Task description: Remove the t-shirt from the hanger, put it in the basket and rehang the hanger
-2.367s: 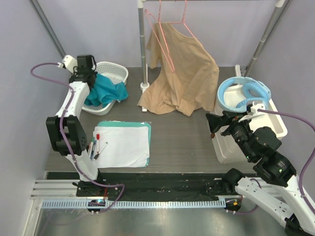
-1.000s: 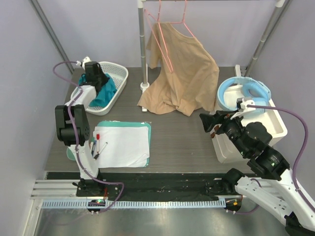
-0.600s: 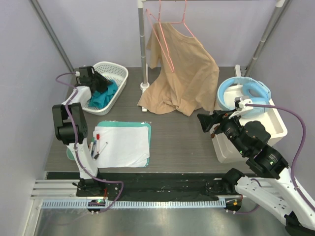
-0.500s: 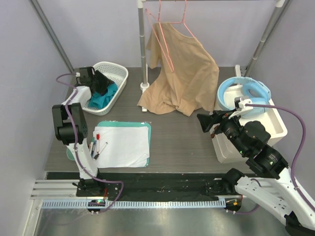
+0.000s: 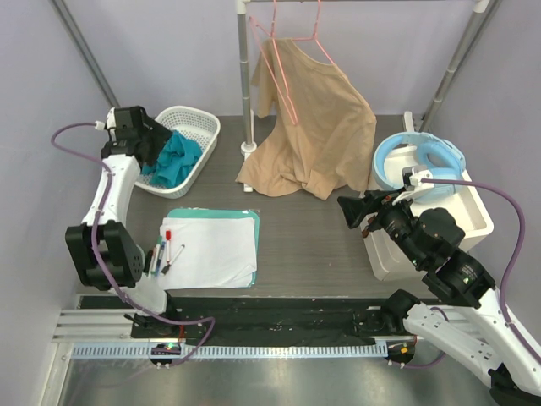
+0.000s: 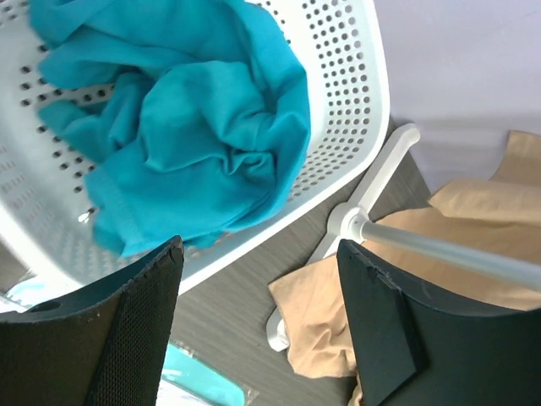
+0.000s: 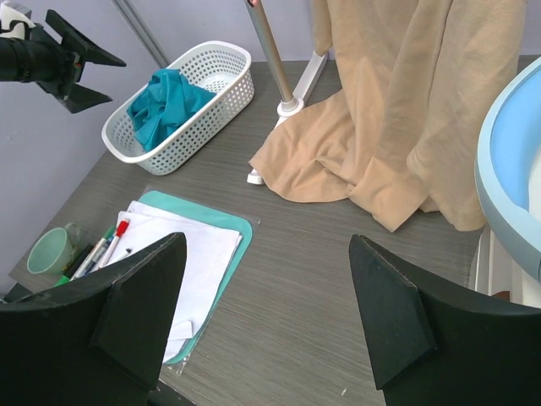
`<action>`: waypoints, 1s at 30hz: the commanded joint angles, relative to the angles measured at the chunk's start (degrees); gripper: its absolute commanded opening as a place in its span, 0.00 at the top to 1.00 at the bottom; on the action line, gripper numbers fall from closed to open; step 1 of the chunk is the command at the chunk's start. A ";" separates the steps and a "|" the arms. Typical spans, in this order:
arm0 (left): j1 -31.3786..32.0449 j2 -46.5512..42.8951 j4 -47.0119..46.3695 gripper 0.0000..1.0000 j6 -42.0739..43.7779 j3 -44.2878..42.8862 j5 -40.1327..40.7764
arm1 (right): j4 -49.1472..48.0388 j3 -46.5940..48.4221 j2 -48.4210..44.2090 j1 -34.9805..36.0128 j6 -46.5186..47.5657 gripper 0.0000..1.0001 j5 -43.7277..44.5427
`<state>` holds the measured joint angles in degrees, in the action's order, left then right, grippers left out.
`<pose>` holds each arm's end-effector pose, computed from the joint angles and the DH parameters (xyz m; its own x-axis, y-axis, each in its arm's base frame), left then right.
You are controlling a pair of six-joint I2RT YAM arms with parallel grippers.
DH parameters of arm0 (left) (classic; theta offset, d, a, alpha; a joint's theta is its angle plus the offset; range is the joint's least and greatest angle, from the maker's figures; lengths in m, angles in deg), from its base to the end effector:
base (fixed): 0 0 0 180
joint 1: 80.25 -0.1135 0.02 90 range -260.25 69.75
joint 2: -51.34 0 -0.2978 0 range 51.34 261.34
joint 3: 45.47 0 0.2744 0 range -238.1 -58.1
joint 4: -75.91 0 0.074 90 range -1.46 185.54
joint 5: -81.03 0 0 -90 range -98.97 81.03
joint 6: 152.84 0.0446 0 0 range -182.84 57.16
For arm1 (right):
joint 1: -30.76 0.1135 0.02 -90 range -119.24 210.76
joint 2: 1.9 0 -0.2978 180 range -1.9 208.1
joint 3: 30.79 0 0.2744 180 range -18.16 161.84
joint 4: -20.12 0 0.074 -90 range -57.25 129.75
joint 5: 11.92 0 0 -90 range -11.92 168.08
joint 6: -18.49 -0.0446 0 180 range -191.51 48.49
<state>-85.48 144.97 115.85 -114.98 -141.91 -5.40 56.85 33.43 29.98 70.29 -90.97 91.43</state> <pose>0.4055 0.0399 0.3526 -0.2581 -0.8149 -0.5190 -0.5608 0.5638 -0.6064 0.0960 0.0659 0.4086 -0.2028 0.2529 -0.9460 -0.3968 0.8620 0.3155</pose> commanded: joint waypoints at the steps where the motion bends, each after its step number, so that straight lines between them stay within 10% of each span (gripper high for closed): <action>1: 0.48 -5.09 6.01 0.30 -0.69 3.10 -0.72 | -0.90 1.23 0.29 0.11 -0.40 0.17 0.02; 18: 37.04 -39.02 -16.76 0.39 6.00 29.57 -11.66 | 4.38 6.58 6.34 0.11 0.57 0.16 5.82; 30: 55.94 -41.86 -22.65 0.37 0.98 40.66 -11.39 | 5.17 28.35 27.78 -0.76 10.05 0.16 21.80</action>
<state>-33.05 103.35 97.78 -113.36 -100.65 -16.24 62.90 53.72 53.63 70.27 -86.62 103.36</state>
